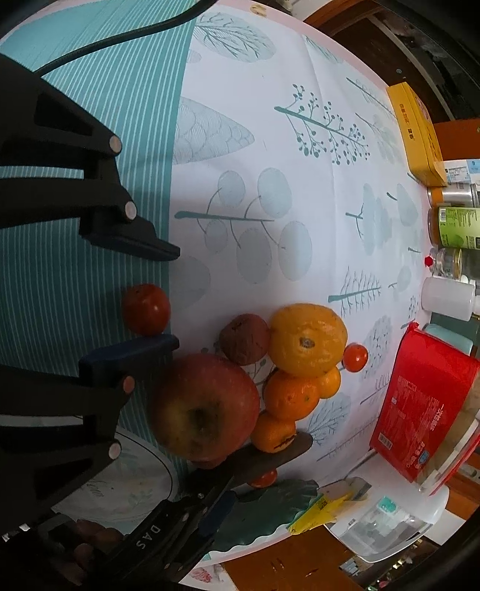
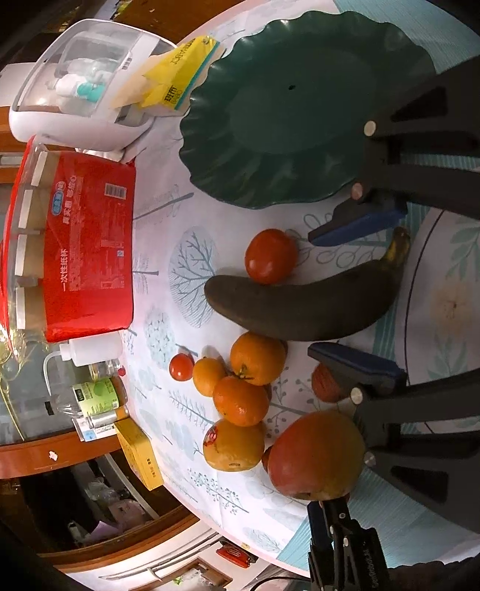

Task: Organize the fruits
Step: 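Grasp the dark banana with the right tool while the left tool grasps a cherry tomato, then carry the banana and cherry tomato over the green plate with both tools, then open the right tool to drop the banana while the left tool releases the tomato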

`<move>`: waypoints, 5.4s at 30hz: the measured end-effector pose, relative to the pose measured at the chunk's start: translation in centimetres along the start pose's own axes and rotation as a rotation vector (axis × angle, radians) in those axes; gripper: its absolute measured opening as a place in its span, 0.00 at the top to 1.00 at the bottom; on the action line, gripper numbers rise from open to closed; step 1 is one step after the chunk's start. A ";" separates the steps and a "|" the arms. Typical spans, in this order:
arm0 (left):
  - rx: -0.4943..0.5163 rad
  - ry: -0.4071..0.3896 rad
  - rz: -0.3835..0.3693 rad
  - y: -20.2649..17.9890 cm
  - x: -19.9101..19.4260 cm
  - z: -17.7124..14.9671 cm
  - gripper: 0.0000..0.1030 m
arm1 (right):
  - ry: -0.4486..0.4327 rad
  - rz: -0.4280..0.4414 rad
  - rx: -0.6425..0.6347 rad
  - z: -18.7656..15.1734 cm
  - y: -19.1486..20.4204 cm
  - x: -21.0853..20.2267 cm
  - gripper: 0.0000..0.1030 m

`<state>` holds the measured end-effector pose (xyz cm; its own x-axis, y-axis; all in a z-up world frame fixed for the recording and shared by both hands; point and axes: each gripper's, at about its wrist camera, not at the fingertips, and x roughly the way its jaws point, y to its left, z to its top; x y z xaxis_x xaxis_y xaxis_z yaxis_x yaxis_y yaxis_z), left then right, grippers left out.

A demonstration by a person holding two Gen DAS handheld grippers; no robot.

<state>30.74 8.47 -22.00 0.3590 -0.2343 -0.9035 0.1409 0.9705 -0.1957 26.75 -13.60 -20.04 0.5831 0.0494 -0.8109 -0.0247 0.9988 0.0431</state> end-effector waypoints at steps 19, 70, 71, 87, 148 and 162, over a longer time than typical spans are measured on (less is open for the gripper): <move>-0.006 -0.008 -0.033 -0.2 0.2 -0.2 0.76 | 0.007 0.014 -0.087 -0.4 1.0 1.5 0.65; 0.154 -0.195 -0.201 -4.7 -13.0 -5.8 0.76 | -0.127 -0.040 0.053 -6.5 1.6 -15.7 0.70; 0.157 -0.199 -0.203 -5.1 -13.1 -5.6 0.76 | -0.129 -0.046 0.057 -6.5 1.2 -15.9 0.70; 0.140 -0.241 -0.183 -14.1 -12.0 -3.0 0.76 | -0.170 -0.032 0.040 -4.0 -8.0 -16.9 0.70; 0.037 -0.017 -0.095 -26.4 2.8 5.0 0.48 | -0.116 0.247 0.158 0.8 -21.2 -6.9 0.54; -0.011 -0.007 -0.083 -23.2 -1.0 1.2 0.46 | 0.047 0.186 0.226 -1.7 -20.8 -8.6 0.53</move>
<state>28.22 -13.94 -16.12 0.3529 -0.3147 -0.8812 0.1605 0.9481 -0.2743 20.88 -34.76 -14.97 0.5470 0.2368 -0.8029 0.0568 0.9464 0.3179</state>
